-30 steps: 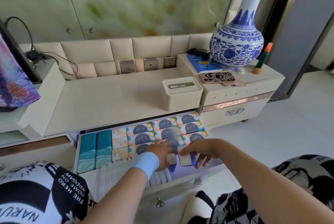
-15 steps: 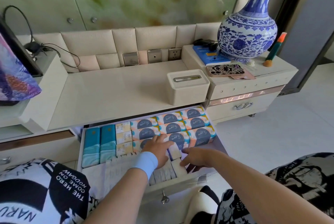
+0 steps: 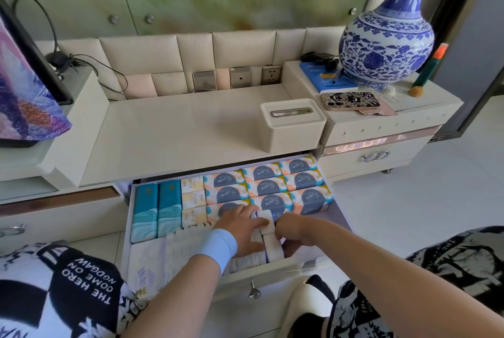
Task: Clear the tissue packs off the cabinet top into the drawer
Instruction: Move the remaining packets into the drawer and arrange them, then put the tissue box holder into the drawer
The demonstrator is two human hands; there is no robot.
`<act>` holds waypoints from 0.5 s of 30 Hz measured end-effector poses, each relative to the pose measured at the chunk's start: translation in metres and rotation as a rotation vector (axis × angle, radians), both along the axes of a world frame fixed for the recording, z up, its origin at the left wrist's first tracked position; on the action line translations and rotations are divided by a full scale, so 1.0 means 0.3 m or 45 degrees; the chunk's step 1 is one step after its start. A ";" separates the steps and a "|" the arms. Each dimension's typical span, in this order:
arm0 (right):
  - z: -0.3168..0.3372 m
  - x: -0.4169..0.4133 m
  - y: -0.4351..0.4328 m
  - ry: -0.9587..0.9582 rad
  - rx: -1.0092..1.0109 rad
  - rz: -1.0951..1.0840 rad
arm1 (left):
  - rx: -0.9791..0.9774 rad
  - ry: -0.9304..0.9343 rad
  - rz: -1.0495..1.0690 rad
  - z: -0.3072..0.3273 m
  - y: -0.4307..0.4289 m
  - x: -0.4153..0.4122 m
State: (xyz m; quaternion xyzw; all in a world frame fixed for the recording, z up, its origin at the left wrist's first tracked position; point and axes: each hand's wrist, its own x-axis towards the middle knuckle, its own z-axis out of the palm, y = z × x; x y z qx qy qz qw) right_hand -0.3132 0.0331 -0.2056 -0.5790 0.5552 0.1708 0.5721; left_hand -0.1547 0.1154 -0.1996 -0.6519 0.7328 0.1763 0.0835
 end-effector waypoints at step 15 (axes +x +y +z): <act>0.171 0.001 -0.150 0.077 -0.594 0.141 | 0.076 0.111 0.156 0.117 -0.167 0.014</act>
